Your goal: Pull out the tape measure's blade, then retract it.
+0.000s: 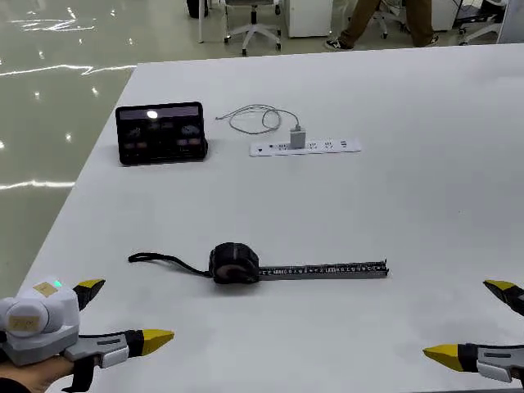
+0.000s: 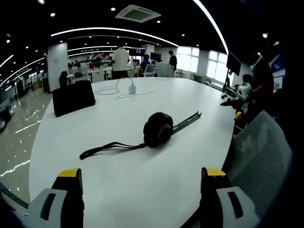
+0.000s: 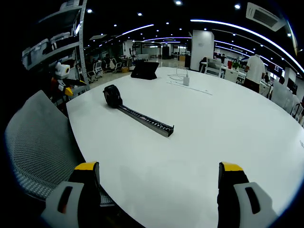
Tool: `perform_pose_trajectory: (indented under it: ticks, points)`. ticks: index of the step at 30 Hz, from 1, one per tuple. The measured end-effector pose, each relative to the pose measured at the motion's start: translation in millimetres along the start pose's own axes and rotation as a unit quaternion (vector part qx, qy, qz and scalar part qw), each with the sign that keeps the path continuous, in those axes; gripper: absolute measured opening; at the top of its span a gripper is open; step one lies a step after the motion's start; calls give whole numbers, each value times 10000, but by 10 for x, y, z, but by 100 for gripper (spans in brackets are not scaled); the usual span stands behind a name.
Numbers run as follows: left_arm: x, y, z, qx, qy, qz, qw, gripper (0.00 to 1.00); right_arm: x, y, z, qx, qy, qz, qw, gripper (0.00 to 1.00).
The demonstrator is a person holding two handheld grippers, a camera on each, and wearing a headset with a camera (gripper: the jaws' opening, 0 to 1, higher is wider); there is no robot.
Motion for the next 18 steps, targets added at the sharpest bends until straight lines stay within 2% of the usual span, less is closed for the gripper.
perform_pose_trajectory:
  ticks: [6, 13, 15, 18]
  points:
    - [3, 42, -4, 45, -3, 22, 10000, 100, 24, -25, 30, -77, -34, 36, 10000, 100]
    - [24, 46, -37, 2, -46, 3, 10000, 100, 66, -3, 44, -80, -40, 81, 9999, 100]
    - [38, 66, -60, -22, -62, -19, 10000, 100, 98, 27, 44, -61, -47, 39, 10000, 100]
    - [48, 129, -99, 68, -81, -22, 9999, 100, 125, 72, 39, -32, -52, 6, 10000, 100]
Point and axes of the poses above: the centre of the closed fingertips' face, and the gripper's own axes: z roughly backward along the fingers, x roughly to its right, y roughly out of its top, the point moved 2 cm from there along z, roughly backward along the fingers, and after that the axes turned 10 degrees about x, right-handed, at the moved point
